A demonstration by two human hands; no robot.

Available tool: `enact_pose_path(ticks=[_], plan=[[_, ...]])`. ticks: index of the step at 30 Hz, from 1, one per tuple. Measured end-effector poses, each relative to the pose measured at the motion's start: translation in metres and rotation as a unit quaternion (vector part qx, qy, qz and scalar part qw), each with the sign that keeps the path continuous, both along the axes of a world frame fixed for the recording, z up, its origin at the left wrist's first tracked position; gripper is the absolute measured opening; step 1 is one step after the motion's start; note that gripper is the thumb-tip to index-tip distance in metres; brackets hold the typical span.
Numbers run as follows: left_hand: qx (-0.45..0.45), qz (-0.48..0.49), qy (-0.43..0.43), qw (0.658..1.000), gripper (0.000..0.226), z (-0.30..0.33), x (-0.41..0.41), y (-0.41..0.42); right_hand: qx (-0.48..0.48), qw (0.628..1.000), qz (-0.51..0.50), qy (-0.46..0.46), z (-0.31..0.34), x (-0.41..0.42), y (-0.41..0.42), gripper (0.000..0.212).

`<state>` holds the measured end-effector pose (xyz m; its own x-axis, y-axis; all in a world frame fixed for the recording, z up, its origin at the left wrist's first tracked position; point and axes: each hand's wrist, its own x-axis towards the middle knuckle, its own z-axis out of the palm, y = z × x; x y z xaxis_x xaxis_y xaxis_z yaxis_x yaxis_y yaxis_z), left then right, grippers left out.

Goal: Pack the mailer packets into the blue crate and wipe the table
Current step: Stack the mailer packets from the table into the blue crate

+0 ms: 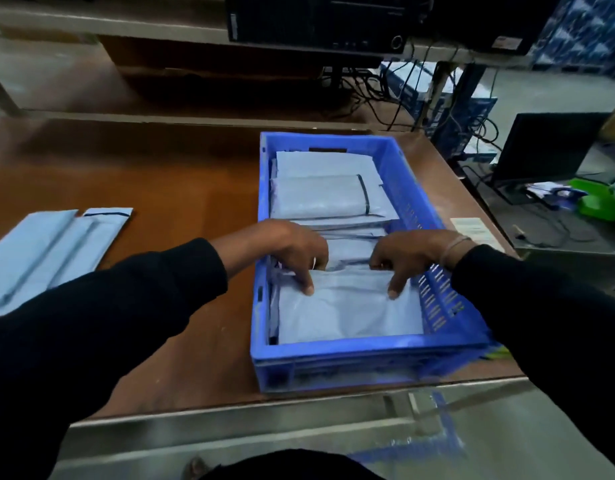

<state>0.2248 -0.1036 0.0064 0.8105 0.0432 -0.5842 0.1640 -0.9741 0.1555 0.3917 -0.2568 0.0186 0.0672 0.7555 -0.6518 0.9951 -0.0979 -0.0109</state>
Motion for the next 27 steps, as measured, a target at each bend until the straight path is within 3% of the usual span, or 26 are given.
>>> enact_pose_path(ticks=[5, 10, 13, 19, 23, 27], plan=[[0.099, 0.002, 0.035, 0.994, 0.048, -0.015, 0.004, -0.016, -0.013, 0.997, 0.001, -0.074, -0.03, -0.008, -0.002, 0.052], [0.193, -0.008, -0.015, 0.981, 0.049, -0.018, -0.002, -0.03, 0.054, 0.987, -0.002, -0.153, -0.036, -0.013, -0.015, 0.065], [0.22, -0.014, -0.044, 0.974, 0.049, -0.016, -0.006, -0.032, 0.074, 0.981, 0.009, -0.177, -0.039, -0.015, -0.018, 0.075], [0.227, 0.0, -0.084, 0.97, 0.051, -0.001, -0.011, -0.034, 0.116, 0.973, 0.007, -0.201, -0.022, -0.021, -0.013, 0.074], [0.163, 0.04, -0.239, 0.956, 0.036, 0.016, -0.029, -0.016, 0.225, 0.967, -0.04, -0.115, 0.006, -0.028, 0.006, 0.044], [0.021, 0.138, -0.431, 0.891, 0.019, 0.031, -0.061, 0.014, 0.34, 0.935, -0.1, 0.03, 0.025, -0.046, 0.032, 0.034]])
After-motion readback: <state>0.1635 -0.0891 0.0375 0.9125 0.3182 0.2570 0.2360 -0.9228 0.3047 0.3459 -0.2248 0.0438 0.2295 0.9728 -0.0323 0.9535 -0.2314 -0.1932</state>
